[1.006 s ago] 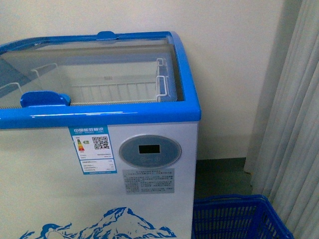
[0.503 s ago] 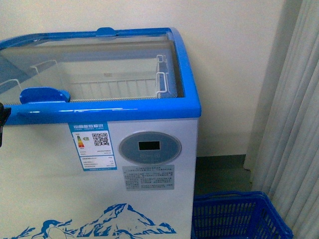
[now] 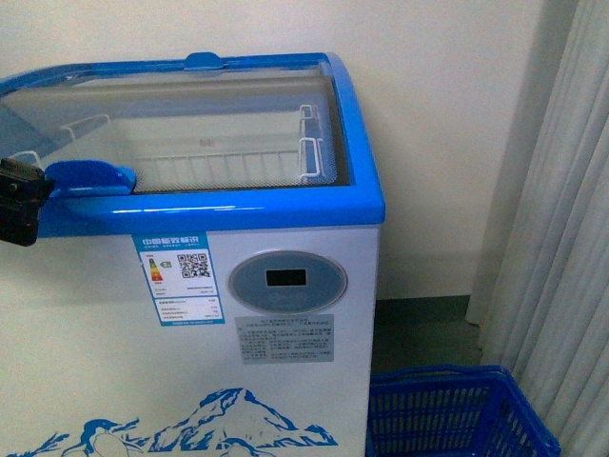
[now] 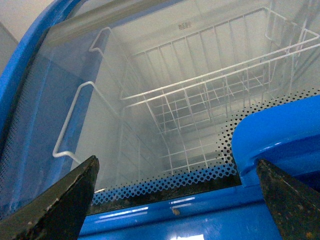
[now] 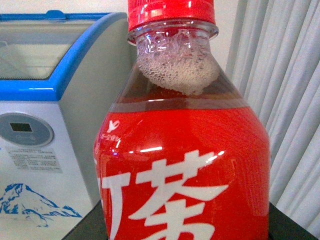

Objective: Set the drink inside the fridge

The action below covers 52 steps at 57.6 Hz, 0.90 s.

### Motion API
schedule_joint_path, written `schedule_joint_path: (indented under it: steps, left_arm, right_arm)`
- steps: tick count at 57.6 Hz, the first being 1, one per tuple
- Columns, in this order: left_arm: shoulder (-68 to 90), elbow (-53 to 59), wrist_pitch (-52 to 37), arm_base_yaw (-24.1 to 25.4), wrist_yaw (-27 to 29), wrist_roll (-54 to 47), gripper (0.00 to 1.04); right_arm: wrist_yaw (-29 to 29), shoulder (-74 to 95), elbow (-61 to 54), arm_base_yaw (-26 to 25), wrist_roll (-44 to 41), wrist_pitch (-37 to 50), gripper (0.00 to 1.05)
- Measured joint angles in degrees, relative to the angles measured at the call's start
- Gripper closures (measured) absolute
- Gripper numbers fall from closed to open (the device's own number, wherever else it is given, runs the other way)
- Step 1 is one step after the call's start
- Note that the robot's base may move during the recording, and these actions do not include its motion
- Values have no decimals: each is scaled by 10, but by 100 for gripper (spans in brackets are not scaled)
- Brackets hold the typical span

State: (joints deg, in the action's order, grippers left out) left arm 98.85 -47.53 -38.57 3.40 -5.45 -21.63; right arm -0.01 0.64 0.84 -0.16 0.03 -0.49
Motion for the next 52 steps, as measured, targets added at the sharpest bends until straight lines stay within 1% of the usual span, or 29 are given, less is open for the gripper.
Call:
schedule_joint_path:
  steps: [16,25,43,52]
  left_arm:
    - [69,-101,28,-2,-2,-5,8]
    - [111,-173,54,-5,-5,-24,8]
    - [181,-289,89,-10,14,-29,8]
    - [202,-329,104,-11,21,-18,8]
  right_arm:
    - [0,0,0,0,0,0,64]
    - [0,0,0,0,0,0,64]
    - [0,0,0,0,0,0,64]
    - [0,0,0,0,0,0,64]
